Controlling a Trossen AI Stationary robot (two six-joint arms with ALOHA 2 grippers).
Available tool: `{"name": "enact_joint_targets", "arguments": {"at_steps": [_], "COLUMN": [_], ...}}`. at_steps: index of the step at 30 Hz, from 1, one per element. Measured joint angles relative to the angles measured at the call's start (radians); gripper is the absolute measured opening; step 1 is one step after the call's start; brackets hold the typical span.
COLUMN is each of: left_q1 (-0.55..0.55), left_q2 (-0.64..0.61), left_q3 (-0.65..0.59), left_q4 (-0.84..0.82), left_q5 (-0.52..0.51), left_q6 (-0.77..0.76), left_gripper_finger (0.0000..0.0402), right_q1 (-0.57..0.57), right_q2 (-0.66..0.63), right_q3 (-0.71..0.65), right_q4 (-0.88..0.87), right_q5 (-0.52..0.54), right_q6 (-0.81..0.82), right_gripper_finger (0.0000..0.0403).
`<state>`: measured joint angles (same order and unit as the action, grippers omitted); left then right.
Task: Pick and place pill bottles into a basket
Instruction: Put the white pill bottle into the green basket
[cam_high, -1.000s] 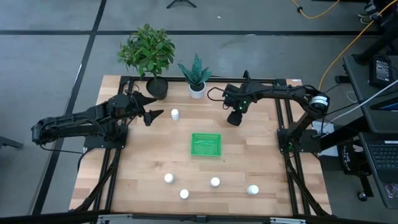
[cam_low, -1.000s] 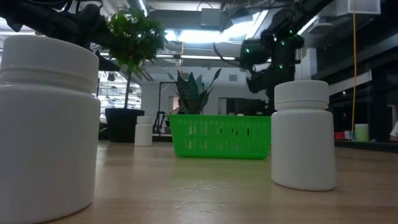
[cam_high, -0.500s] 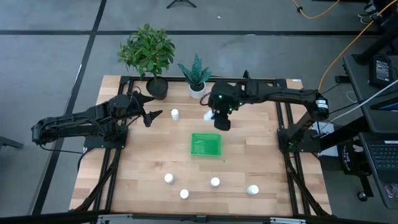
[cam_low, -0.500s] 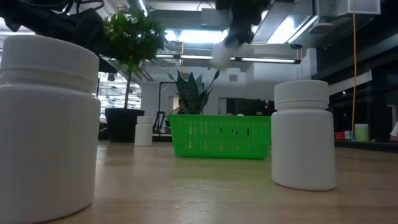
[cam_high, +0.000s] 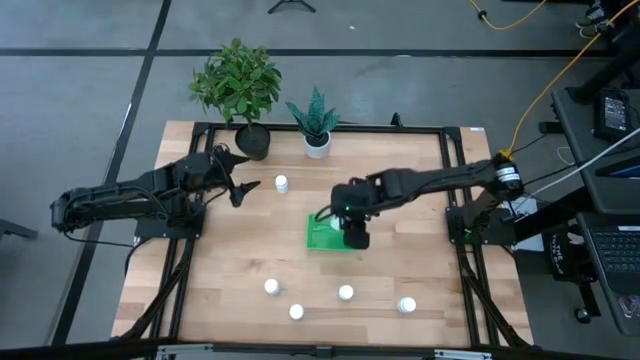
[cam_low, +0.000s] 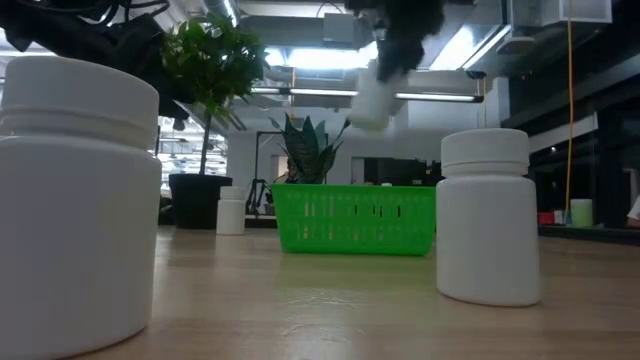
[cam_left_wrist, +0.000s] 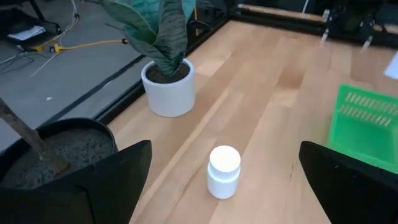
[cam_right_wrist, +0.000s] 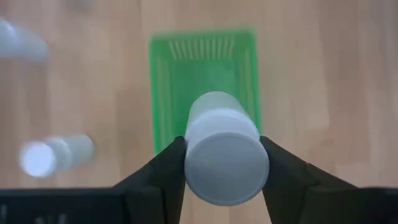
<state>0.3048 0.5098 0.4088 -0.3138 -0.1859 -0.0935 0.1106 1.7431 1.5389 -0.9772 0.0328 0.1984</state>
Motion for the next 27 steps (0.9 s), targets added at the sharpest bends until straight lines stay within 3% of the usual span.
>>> {"name": "enact_joint_targets", "arguments": {"at_steps": [9, 17, 27], "left_q1": [-0.089, -0.179, -0.240], "left_q2": [0.001, 0.001, 0.001], "left_q3": [0.000, 0.000, 0.000], "left_q4": [0.003, 0.007, 0.011], "left_q5": [-0.123, -0.204, -0.217], "left_q6": [-0.080, -0.121, -0.129], "left_gripper_finger": [0.0400, 0.0400, 0.0400], "right_q1": [-0.001, -0.002, -0.048], "right_q2": [0.006, 0.006, 0.102], "right_q3": [-0.178, -0.228, -0.243], "right_q4": [0.090, 0.197, 0.231], "right_q5": [0.000, -0.007, -0.043], "right_q6": [0.006, -0.002, -0.046], "right_gripper_finger": [0.0166, 0.0168, 0.0169]}}
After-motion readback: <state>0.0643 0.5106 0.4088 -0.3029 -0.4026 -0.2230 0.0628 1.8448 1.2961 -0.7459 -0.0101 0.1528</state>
